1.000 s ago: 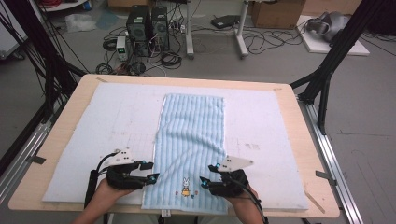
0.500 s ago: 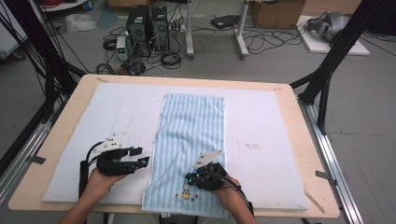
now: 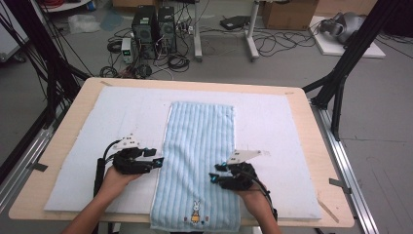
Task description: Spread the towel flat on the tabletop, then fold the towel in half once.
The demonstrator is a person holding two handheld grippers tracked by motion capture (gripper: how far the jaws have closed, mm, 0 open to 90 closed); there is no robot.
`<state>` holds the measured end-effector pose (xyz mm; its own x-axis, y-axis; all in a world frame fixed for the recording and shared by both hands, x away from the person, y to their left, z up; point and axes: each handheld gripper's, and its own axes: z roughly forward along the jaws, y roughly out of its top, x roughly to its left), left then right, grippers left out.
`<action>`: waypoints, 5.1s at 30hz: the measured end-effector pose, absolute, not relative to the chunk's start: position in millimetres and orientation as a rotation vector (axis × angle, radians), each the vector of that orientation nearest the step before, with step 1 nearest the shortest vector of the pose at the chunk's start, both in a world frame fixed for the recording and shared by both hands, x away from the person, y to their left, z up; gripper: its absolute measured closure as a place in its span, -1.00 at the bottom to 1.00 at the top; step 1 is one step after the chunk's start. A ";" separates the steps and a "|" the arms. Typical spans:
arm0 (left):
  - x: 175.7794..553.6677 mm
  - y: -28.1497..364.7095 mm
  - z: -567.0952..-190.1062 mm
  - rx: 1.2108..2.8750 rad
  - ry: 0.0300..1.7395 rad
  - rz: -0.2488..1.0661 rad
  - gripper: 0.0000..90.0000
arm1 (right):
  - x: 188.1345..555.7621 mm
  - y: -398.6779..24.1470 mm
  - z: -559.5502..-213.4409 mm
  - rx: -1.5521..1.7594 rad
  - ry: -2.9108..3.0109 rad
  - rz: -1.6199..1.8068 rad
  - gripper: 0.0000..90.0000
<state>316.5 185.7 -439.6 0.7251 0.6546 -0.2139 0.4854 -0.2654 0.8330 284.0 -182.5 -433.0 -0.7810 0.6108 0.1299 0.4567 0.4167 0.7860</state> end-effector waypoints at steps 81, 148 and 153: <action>458.0 149.9 -445.1 1.979 1.111 0.438 0.68 | 439.2 -200.2 -434.4 1.269 2.158 1.026 0.41; 376.2 201.3 -407.8 1.678 0.907 0.340 -0.58 | 330.3 -246.2 -404.2 1.015 2.093 1.298 -0.75; 386.3 200.5 -407.5 1.674 0.945 0.333 -0.58 | 331.4 -247.4 -404.5 1.025 2.086 1.298 -0.75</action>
